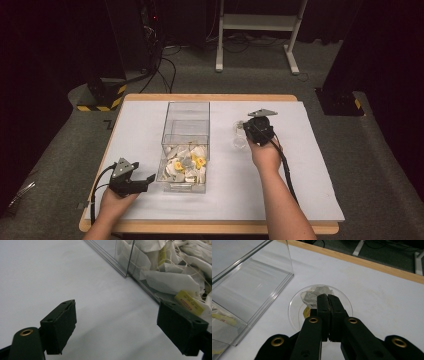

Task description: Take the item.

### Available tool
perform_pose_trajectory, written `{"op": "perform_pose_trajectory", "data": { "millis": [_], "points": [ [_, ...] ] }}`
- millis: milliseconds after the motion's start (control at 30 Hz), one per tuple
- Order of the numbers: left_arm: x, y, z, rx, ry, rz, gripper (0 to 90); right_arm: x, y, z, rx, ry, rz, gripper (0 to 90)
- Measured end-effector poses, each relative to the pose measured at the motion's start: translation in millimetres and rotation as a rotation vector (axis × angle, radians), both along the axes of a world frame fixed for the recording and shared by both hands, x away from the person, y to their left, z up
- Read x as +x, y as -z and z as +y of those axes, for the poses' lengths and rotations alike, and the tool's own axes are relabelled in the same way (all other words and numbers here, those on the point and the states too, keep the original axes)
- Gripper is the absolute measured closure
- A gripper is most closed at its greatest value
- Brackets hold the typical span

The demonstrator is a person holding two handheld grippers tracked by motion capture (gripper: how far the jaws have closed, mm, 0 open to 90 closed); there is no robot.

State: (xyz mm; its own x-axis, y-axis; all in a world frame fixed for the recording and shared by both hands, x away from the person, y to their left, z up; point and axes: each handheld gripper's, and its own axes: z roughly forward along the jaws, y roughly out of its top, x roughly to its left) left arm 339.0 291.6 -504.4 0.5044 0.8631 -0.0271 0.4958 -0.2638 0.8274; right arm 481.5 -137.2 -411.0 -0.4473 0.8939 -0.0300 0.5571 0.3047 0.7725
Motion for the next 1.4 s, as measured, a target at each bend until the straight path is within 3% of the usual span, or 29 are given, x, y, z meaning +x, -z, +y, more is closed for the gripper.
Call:
{"op": "perform_pose_trajectory", "data": {
  "millis": [233,500,1133,1400],
  "points": [
    [0.0,0.0,0.0,0.0,-0.001,-0.001,16.4,-0.3,-0.3,-0.6,-0.004,0.009,0.006,88.1],
    [0.0,0.0,0.0,0.001,-0.001,0.0,16.4,-1.3,-1.6,-4.2,0.009,0.013,0.005,79.0],
    [0.3,-0.2,0.2,0.001,0.005,-0.004,16.4,-29.6,-13.5,-9.9,0.052,0.005,-0.053,61.5],
    [0.6,-0.4,0.2,0.007,0.011,0.002,16.4,-41.3,-11.9,-12.7,0.05,0.01,-0.072,46.9]
  ]
}}
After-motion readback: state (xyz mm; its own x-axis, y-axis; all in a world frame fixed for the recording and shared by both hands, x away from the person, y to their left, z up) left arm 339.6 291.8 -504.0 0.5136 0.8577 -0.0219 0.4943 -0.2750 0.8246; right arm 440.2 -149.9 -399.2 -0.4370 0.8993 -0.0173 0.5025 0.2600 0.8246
